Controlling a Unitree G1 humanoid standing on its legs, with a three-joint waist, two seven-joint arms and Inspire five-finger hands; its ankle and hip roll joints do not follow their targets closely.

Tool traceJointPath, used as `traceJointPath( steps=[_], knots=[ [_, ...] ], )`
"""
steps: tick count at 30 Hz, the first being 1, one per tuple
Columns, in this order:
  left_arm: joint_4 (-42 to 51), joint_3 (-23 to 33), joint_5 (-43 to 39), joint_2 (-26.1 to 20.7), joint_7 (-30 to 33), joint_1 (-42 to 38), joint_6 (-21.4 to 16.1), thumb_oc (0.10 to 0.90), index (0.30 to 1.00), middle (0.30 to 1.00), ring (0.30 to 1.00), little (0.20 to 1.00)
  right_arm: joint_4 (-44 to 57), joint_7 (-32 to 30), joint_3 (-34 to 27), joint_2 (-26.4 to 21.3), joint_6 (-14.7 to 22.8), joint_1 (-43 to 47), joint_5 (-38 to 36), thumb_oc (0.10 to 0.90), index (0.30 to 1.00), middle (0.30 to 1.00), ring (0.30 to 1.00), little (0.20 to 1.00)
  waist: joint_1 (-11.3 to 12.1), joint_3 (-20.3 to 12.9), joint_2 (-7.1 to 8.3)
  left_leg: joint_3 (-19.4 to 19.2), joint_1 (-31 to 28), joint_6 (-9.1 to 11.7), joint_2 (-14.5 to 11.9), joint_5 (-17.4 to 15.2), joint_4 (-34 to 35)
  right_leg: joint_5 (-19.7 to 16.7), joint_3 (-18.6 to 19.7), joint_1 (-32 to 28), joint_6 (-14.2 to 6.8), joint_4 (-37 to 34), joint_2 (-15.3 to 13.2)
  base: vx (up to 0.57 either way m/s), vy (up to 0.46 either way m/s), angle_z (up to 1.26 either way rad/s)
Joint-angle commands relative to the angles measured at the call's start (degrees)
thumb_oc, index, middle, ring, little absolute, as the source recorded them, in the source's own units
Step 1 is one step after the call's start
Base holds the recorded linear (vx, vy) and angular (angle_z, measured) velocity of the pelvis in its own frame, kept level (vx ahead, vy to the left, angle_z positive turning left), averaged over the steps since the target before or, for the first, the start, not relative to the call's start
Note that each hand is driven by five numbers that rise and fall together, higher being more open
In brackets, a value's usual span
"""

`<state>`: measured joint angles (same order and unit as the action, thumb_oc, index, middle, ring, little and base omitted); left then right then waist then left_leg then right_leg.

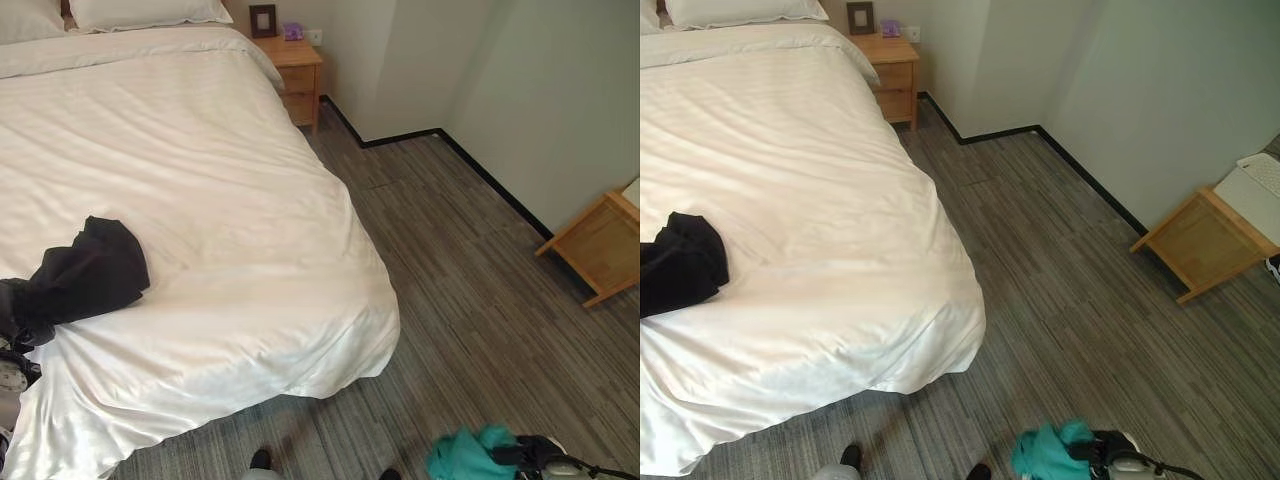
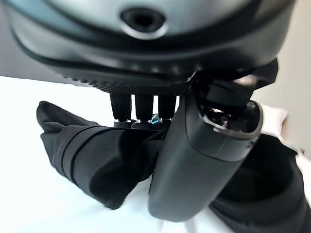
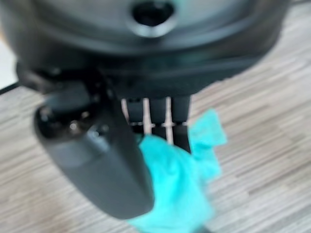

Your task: Pick up bed clothes into laundry basket.

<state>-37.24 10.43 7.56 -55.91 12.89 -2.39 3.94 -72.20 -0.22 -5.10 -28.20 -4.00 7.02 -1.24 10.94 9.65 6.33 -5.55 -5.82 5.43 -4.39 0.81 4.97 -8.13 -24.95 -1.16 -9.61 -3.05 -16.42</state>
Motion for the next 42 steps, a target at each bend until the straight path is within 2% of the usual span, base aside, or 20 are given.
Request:
traceJointPath(
  steps=[1, 2, 3, 4, 5, 7, 8, 11, 14, 15, 17, 21, 24, 27, 33, 37, 38, 39, 41, 42],
  knots=[
    [-1.64, 8.91, -4.07, -0.31, 2.51, -3.18, -2.93, 0.8, 0.9, 0.9, 0.9, 0.9, -3.7, -0.86, -0.26, -7.65, -1.11, -1.71, 1.88, 0.4, 0.3, 0.3, 0.3, 0.3, -0.97, -2.14, -0.64, 4.36, 2.69, -1.61, 0.98, -4.49, -0.9, -4.74, -0.22, -5.22, -5.39, 2.17, -4.86, 0.01, 0.005, -0.05],
    [-1.77, 8.86, -4.13, -0.27, 2.51, -3.23, -3.02, 0.8, 0.9, 0.9, 0.9, 0.9, -3.71, -0.82, -0.25, -7.75, -1.13, -1.7, 1.89, 0.4, 0.3, 0.3, 0.3, 0.3, -0.98, -2.15, -0.73, 4.35, 2.68, -1.61, 0.96, -4.5, -0.89, -4.73, -0.2, -5.2, -5.39, 2.19, -4.84, 0.0, 0.017, -0.07],
    [-9.49, 8.28, -6.29, 1.41, 1.22, -3.19, -2.66, 0.8, 0.9, 0.9, 0.9, 0.9, -4.08, -0.58, -0.06, -8.41, -1.44, -1.38, 2.55, 0.4, 0.3, 0.3, 0.3, 0.3, -1.6, -2.15, -0.68, 4.25, 2.6, -1.61, 0.94, -4.48, -0.87, -4.57, 0.32, -5.09, -5.39, 2.11, -4.68, 0.0, 0.014, -0.06],
    [-9.98, 8.0, -6.41, 1.32, 1.21, -3.54, -2.95, 0.8, 0.9, 0.9, 0.9, 0.9, -4.13, -0.55, -0.06, -8.47, -1.44, -1.33, 2.55, 0.4, 0.3, 0.3, 0.3, 0.3, -1.57, -2.15, -0.73, 4.24, 2.61, -1.6, 0.91, -4.5, -0.87, -4.55, 0.33, -5.06, -5.39, 2.13, -4.66, 0.01, 0.026, -0.06],
    [-17.39, 6.94, -7.2, 1.24, 0.43, -4.42, -2.6, 0.8, 0.9, 0.9, 0.9, 0.9, -4.5, -0.67, 0.13, -9.04, -1.56, -1.0, 3.05, 0.4, 0.3, 0.3, 0.3, 0.3, -2.14, -2.25, -0.81, 4.18, 2.59, -1.63, 0.82, -4.47, -0.83, -4.24, 0.94, -4.9, -5.39, 2.05, -4.41, 0.01, 0.016, -0.08],
    [-20.62, 6.52, -8.24, 1.45, -0.13, -5.02, -2.67, 0.8, 0.9, 0.9, 0.9, 0.9, -4.48, -0.78, 0.13, -9.26, -1.62, -0.84, 3.17, 0.4, 0.3, 0.3, 0.3, 0.3, -2.27, -2.28, -0.87, 4.18, 2.59, -1.63, 0.72, -4.51, -0.78, -4.06, 1.25, -4.76, -5.39, 2.04, -4.29, 0.01, 0.018, -0.15],
    [-26.03, 6.27, -9.52, 0.62, -1.4, -5.72, -2.63, 0.8, 0.9, 0.9, 0.9, 0.9, -4.63, -0.75, 0.47, -9.92, -1.69, -0.49, 3.53, 0.4, 0.3, 0.3, 0.3, 0.3, -2.64, -2.33, -1.13, 4.16, 2.45, -1.69, 0.6, -4.54, -0.71, -3.59, 1.56, -4.7, -5.39, 1.85, -4.15, 0.02, 0.021, -0.2],
    [-30.01, 6.74, -10.27, -2.81, -2.27, -6.53, -2.99, 0.8, 0.9, 0.9, 0.9, 0.9, -4.99, -0.53, 0.6, -10.93, -1.69, -0.2, 3.58, 0.4, 0.3, 0.3, 0.3, 0.3, -2.98, -2.47, -1.49, 4.06, 2.21, -1.59, 0.37, -4.63, -0.61, -3.09, 1.86, -4.79, -5.39, 1.44, -3.9, 0.02, 0.016, -0.13],
    [-26.22, 8.87, -10.08, -9.5, -1.4, -6.5, -3.5, 0.8, 0.9, 0.9, 0.9, 0.9, -4.76, -0.59, 0.69, -10.96, -1.34, -1.11, 3.67, 0.4, 0.3, 0.3, 0.3, 0.3, -2.6, -2.55, -1.94, 4.28, 2.08, -1.49, 0.06, -4.63, -0.5, -2.54, 1.9, -5.07, -5.39, 1.04, -3.5, 0.01, 0.001, -0.02],
    [-26.09, 9.06, -10.07, -9.55, -1.42, -6.29, -3.45, 0.8, 0.9, 0.9, 0.9, 0.9, -4.73, -0.6, 0.73, -10.89, -1.34, -1.11, 3.68, 0.4, 0.3, 0.3, 0.3, 0.3, -2.64, -2.56, -1.88, 4.27, 2.07, -1.48, 0.06, -4.64, -0.5, -2.54, 1.91, -5.08, -5.39, 1.03, -3.49, 0.0, 0.0, 0.0],
    [-18.74, 12.34, -9.93, -14.88, 0.46, -5.27, -3.88, 0.8, 0.9, 0.9, 0.9, 0.9, -3.71, -1.12, 0.89, -9.43, -0.97, -2.2, 3.27, 0.4, 0.3, 0.3, 0.3, 0.3, -1.96, -2.53, -2.23, 4.58, 2.15, -1.4, -0.19, -4.61, -0.44, -2.37, 1.76, -5.23, -5.39, 1.0, -3.32, 0.0, 0.0, 0.0],
    [-11.54, 14.37, -8.93, -17.36, 0.86, -3.85, -3.77, 0.8, 0.9, 0.9, 0.9, 0.9, -2.09, -1.5, 1.55, -7.25, -0.64, -2.79, 2.95, 0.4, 0.3, 0.3, 0.3, 0.3, -1.59, -2.52, -2.28, 4.75, 2.29, -1.33, -0.25, -4.58, -0.43, -2.52, 1.65, -5.48, -5.39, 0.83, -3.21, 0.0, 0.0, 0.0],
    [-10.99, 13.72, -7.69, -19.02, 0.49, -5.11, -3.79, 0.8, 0.9, 0.9, 0.9, 0.9, -1.06, -1.54, 2.62, -6.03, -0.48, -2.65, 2.85, 0.4, 0.3, 0.3, 0.3, 0.3, -1.88, -2.56, -2.26, 4.72, 2.27, -1.29, -0.26, -4.53, -0.41, -2.85, 1.74, -5.38, -5.39, 0.78, -3.24, 0.0, 0.0, 0.0],
    [-10.0, 10.26, -5.88, -18.5, 0.83, -9.02, -3.23, 0.8, 0.9, 0.9, 0.9, 0.9, -0.03, -2.15, 3.43, -4.68, -0.47, -2.43, 2.9, 0.4, 0.3, 0.3, 0.3, 0.3, -2.22, -2.37, -2.13, 4.63, 2.52, -1.33, -0.16, -4.46, -0.41, -2.98, 1.81, -5.22, -5.39, 0.57, -3.28, 0.0, 0.0, 0.0],
    [-20.34, -1.77, -4.49, -14.91, -0.22, -21.15, -3.34, 0.8, 0.9, 0.9, 0.9, 0.9, 0.85, -3.11, 5.6, -3.32, -0.29, -0.37, 2.82, 0.4, 0.3, 0.3, 0.3, 0.3, -3.69, -1.09, -1.24, 3.87, 3.67, -1.42, -0.15, -3.93, -0.55, -3.71, 2.34, -3.38, -5.39, 0.5, -3.22, -0.03, 0.002, -0.02],
    [-27.99, -10.93, -0.22, -11.84, 0.02, -29.43, -2.21, 0.8, 0.9, 0.9, 0.9, 0.9, 1.85, -5.19, 8.08, -2.37, -0.12, 3.26, 2.24, 0.4, 0.3, 0.3, 0.3, 0.3, -4.96, 2.13, 0.35, 3.12, 6.82, -1.27, -0.79, -2.52, -0.97, -4.76, 3.09, -0.16, -5.39, 0.46, -2.81, -0.15, -0.023, -0.05],
    [-28.54, -12.06, -0.23, -11.85, 0.06, -30.74, -2.31, 0.8, 0.9, 0.9, 0.9, 0.9, 1.77, -5.23, 7.76, -2.24, -0.11, 3.26, 2.2, 0.4, 0.3, 0.3, 0.3, 0.3, -4.63, 2.11, 0.49, 3.09, 7.03, -1.26, -0.78, -2.47, -0.98, -4.79, 3.15, 0.08, -5.39, 0.52, -2.83, -0.2, -0.037, -0.05],
    [-32.68, -15.73, 1.63, -9.51, -0.88, -33.89, -1.74, 0.8, 0.9, 0.9, 0.9, 0.9, 2.06, -5.99, 9.16, -2.05, -0.01, 5.05, 1.73, 0.4, 0.3, 0.3, 0.3, 0.3, -5.16, 3.82, 1.5, 3.06, 8.7, -1.24, -1.08, -1.81, -1.14, -5.37, 3.51, 1.64, -5.39, 0.37, -2.66, -0.15, -0.018, -0.15],
    [-35.07, -17.87, 2.62, -8.31, -1.57, -35.61, -1.62, 0.8, 0.9, 0.9, 0.9, 0.9, 1.93, -6.25, 9.04, -1.85, -0.16, 5.61, 1.72, 0.4, 0.3, 0.3, 0.3, 0.3, -5.04, 4.37, 2.11, 2.95, 9.57, -1.18, -1.1, -1.51, -1.19, -5.76, 3.47, 2.47, -5.39, 0.29, -2.68, -0.15, -0.004, -0.23],
    [-37.81, -18.61, 2.84, -5.41, -2.76, -36.04, -1.11, 0.8, 0.9, 0.9, 0.9, 0.9, 1.66, -6.61, 9.39, -1.97, -0.27, 6.85, 0.94, 0.4, 0.3, 0.3, 0.3, 0.3, -5.47, 5.9, 3.0, 3.16, 11.36, -0.88, -1.45, -0.84, -1.11, -6.45, 3.26, 3.87, -5.39, 0.01, -2.79, -0.14, 0.004, -0.18]
  ],
)
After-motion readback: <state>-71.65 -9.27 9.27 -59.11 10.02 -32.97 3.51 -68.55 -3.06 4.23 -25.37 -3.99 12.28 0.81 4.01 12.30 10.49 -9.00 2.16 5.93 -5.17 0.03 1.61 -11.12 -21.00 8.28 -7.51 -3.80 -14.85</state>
